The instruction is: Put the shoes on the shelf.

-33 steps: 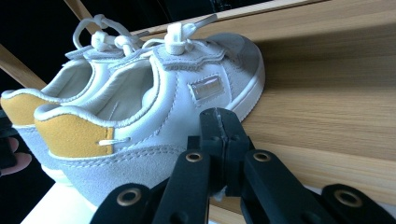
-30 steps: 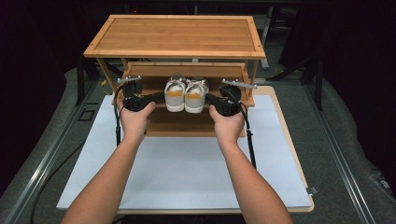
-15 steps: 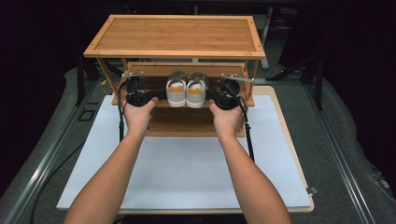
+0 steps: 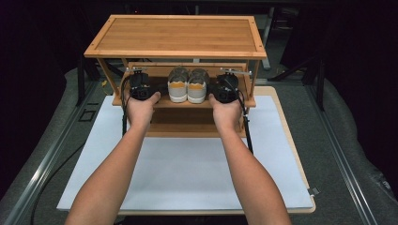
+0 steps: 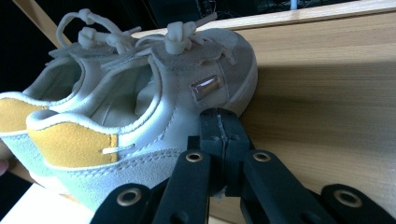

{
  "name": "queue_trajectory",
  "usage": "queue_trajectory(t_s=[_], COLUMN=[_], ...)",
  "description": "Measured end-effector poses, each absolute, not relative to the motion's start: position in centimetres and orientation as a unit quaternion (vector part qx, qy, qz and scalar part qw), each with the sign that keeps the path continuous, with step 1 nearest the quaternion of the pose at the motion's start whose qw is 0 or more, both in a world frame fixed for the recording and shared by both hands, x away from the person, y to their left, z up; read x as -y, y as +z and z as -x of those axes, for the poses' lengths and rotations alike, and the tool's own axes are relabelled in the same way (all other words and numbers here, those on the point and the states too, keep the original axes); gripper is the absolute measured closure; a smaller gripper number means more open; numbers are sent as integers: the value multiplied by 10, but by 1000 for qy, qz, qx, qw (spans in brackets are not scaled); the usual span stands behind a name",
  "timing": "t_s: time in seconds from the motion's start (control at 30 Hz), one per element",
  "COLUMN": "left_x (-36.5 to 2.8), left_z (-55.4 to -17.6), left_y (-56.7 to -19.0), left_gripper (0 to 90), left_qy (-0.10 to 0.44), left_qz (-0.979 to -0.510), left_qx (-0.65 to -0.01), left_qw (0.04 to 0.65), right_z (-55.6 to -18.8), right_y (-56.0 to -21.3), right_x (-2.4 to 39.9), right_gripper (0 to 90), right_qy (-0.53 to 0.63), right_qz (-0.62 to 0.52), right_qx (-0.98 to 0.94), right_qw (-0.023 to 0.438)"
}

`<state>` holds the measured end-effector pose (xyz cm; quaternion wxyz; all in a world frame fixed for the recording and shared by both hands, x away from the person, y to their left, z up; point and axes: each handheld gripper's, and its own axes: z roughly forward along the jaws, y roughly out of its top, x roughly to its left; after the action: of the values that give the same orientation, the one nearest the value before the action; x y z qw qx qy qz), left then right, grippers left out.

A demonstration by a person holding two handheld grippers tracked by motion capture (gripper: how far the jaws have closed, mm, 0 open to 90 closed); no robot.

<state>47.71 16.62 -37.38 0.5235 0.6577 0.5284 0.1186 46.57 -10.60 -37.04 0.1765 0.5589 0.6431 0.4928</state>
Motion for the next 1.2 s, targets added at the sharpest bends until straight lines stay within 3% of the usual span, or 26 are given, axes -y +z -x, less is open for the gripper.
queue_trajectory(t_s=[0.17,0.2,0.33,1.2], left_x=[-170,-166,-164,-164], left_z=[-484,-485,-488,-495], left_y=[-373,-372,-370,-373], left_gripper=[897,897,897,890], left_qy=[106,110,124,120], left_qz=[-669,-654,-666,-658], left_qx=[-525,-537,-535,-543], left_qw=[516,522,504,507], right_z=[-473,-474,-478,-483], right_y=[-371,-370,-368,-371], right_x=[110,110,105,103], right_gripper=[900,900,900,900], right_qy=[495,493,485,479], right_qz=[-567,-567,-573,-591], right_qx=[-640,-644,-640,-629], right_qw=[155,145,163,161])
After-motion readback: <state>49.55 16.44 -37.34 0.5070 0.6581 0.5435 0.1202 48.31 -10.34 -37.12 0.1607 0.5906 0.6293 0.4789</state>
